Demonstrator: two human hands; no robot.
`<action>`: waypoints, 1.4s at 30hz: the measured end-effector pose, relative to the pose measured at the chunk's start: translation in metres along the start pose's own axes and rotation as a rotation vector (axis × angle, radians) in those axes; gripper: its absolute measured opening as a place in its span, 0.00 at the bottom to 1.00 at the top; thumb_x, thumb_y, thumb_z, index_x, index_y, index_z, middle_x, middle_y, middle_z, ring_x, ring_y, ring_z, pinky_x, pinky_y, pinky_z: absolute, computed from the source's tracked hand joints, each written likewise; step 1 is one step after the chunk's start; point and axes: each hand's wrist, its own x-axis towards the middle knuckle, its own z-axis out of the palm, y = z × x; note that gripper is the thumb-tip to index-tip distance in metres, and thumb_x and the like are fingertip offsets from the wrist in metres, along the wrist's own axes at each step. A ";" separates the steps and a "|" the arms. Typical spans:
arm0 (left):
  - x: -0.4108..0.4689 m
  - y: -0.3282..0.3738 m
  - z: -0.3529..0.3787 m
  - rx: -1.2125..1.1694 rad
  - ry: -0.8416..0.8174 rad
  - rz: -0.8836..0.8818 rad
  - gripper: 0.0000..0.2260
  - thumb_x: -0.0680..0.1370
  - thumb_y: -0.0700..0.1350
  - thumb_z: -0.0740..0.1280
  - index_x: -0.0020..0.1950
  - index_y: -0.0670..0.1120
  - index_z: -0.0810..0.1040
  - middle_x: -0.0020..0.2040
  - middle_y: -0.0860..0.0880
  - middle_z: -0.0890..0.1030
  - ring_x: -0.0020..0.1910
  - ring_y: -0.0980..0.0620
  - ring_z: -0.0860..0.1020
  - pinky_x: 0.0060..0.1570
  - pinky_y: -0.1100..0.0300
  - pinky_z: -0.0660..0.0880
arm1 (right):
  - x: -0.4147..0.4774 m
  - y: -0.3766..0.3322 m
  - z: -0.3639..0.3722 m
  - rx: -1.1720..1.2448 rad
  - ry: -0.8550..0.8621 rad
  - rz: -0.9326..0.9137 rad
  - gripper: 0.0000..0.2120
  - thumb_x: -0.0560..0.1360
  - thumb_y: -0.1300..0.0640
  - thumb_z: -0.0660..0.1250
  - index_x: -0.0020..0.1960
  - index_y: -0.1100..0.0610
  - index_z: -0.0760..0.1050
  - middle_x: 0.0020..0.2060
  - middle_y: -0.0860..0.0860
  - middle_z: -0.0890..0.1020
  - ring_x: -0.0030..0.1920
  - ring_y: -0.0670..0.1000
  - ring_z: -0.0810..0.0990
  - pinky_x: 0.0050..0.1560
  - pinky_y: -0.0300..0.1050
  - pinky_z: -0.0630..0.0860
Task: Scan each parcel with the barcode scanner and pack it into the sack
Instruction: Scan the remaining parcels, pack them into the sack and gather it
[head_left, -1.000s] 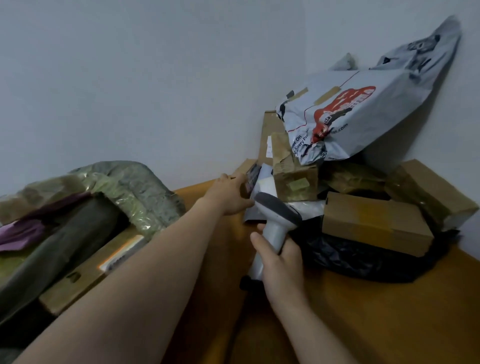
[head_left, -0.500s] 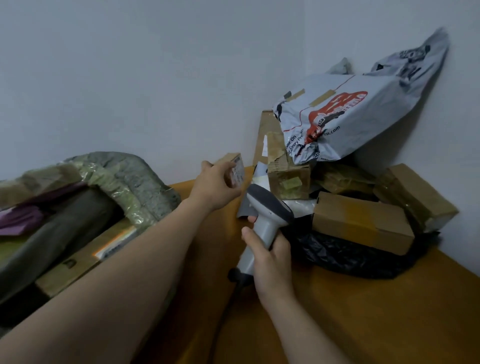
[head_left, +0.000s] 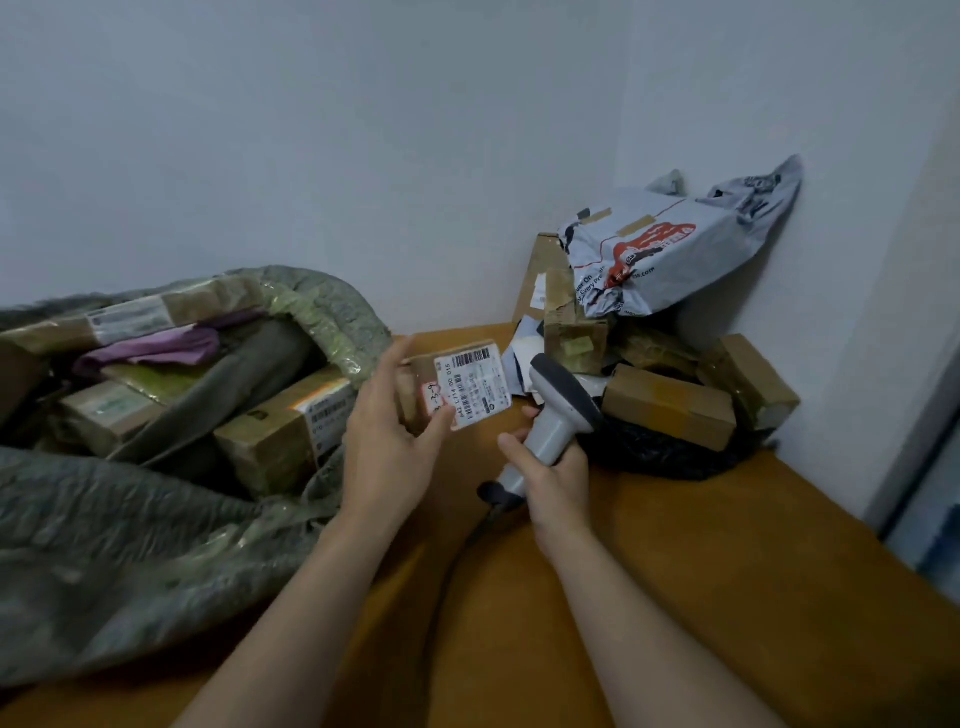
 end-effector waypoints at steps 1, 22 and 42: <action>-0.008 -0.001 -0.004 -0.035 0.015 0.001 0.36 0.77 0.46 0.76 0.77 0.67 0.61 0.59 0.56 0.82 0.55 0.58 0.82 0.50 0.54 0.82 | -0.006 0.000 -0.002 -0.011 -0.004 -0.013 0.21 0.72 0.60 0.79 0.62 0.50 0.79 0.49 0.51 0.84 0.51 0.53 0.84 0.51 0.46 0.79; -0.040 -0.029 0.000 -0.367 -0.090 -0.121 0.29 0.79 0.40 0.74 0.76 0.53 0.67 0.61 0.58 0.82 0.59 0.65 0.80 0.59 0.65 0.79 | -0.022 0.009 -0.003 -0.067 -0.091 -0.014 0.38 0.58 0.46 0.86 0.63 0.55 0.78 0.55 0.55 0.86 0.55 0.56 0.86 0.60 0.62 0.81; -0.036 -0.055 0.000 -0.292 0.067 -0.303 0.30 0.79 0.54 0.73 0.80 0.53 0.69 0.60 0.56 0.84 0.52 0.60 0.84 0.54 0.49 0.84 | -0.033 -0.003 -0.001 0.019 -0.377 -0.019 0.20 0.74 0.50 0.68 0.61 0.62 0.77 0.32 0.61 0.77 0.24 0.55 0.74 0.27 0.44 0.74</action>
